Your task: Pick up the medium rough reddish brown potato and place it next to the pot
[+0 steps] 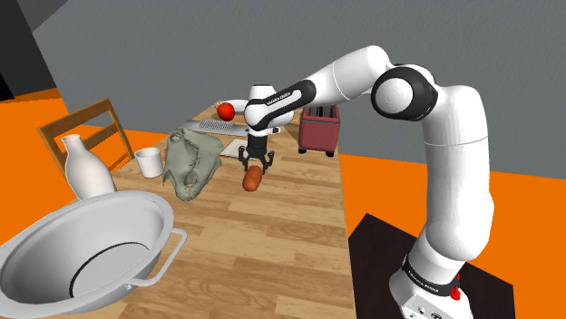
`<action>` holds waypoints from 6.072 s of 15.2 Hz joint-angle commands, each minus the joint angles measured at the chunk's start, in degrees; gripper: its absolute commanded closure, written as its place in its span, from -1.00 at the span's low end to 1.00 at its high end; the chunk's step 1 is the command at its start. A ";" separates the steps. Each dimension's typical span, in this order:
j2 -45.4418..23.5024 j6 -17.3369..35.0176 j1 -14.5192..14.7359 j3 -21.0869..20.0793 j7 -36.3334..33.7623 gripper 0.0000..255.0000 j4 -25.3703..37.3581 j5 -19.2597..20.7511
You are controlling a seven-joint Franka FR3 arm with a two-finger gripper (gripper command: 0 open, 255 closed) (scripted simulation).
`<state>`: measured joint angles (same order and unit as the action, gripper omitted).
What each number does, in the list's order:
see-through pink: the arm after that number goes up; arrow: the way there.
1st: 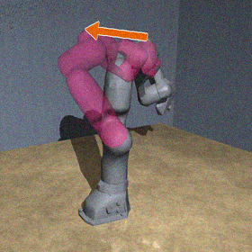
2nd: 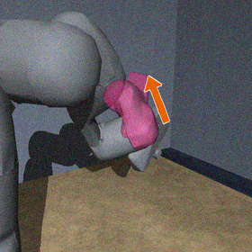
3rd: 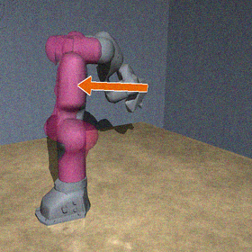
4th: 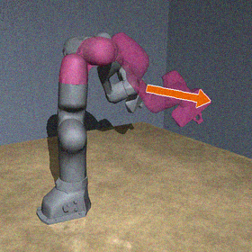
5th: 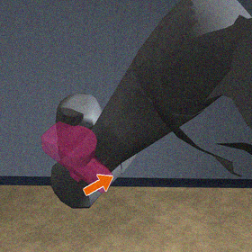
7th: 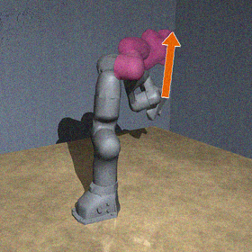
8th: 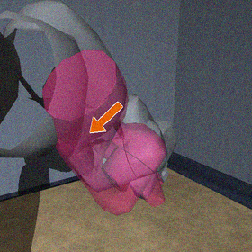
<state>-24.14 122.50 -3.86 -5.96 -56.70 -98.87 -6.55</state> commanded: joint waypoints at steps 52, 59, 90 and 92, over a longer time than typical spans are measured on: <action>18.76 -21.51 3.77 -3.02 -9.44 1.00 3.85 -0.68; 27.81 -18.43 7.38 -6.56 -15.93 1.00 -7.20 -2.29; 38.83 -4.66 17.79 -21.13 -36.04 1.00 -28.02 -8.17; 38.37 -3.08 17.83 -21.34 -35.95 1.00 -29.17 -8.19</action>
<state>14.47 118.66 13.95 -27.18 -92.67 -127.55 -14.74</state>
